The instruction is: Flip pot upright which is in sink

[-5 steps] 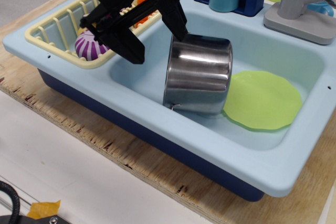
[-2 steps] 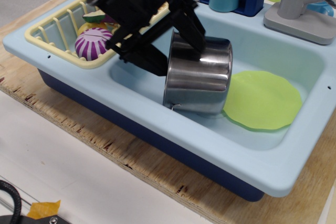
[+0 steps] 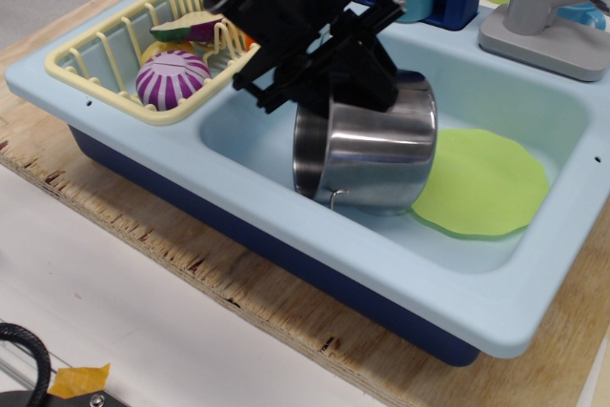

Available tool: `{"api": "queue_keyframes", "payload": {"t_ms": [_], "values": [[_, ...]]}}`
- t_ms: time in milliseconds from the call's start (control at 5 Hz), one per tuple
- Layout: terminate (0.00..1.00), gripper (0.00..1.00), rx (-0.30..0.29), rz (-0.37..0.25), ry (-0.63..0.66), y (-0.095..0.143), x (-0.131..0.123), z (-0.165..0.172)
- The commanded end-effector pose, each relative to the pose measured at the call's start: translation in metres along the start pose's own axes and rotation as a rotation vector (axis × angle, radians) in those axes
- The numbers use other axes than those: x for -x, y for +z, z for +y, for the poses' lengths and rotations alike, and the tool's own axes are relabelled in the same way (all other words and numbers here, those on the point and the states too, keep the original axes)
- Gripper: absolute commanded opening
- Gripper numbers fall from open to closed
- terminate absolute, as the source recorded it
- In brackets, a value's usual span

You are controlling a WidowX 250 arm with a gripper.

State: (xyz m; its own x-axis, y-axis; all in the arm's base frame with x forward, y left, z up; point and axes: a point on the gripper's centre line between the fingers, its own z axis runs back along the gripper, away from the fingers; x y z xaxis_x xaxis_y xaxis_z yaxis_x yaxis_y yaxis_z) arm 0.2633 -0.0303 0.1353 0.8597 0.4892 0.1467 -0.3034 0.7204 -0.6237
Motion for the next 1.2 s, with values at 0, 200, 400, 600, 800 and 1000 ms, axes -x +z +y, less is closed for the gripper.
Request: {"api": "queue_keyframes", "payload": {"t_ms": [0, 200, 400, 600, 800, 1000], "values": [[0.00, 0.00, -0.161, -0.027, -0.166, 0.004, -0.009, -0.011], [0.00, 0.00, -0.238, 0.006, -0.277, 0.001, -0.013, -0.018], [0.00, 1.00, -0.217, 0.053, -0.261, -0.010, -0.009, -0.018], [0.00, 1.00, -0.222, 0.109, -0.246, -0.017, 0.000, -0.019], [0.00, 1.00, -0.222, 0.109, -0.246, -0.017, 0.000, -0.019], [1.00, 1.00, -0.222, 0.109, -0.246, -0.017, 0.000, -0.019]]}}
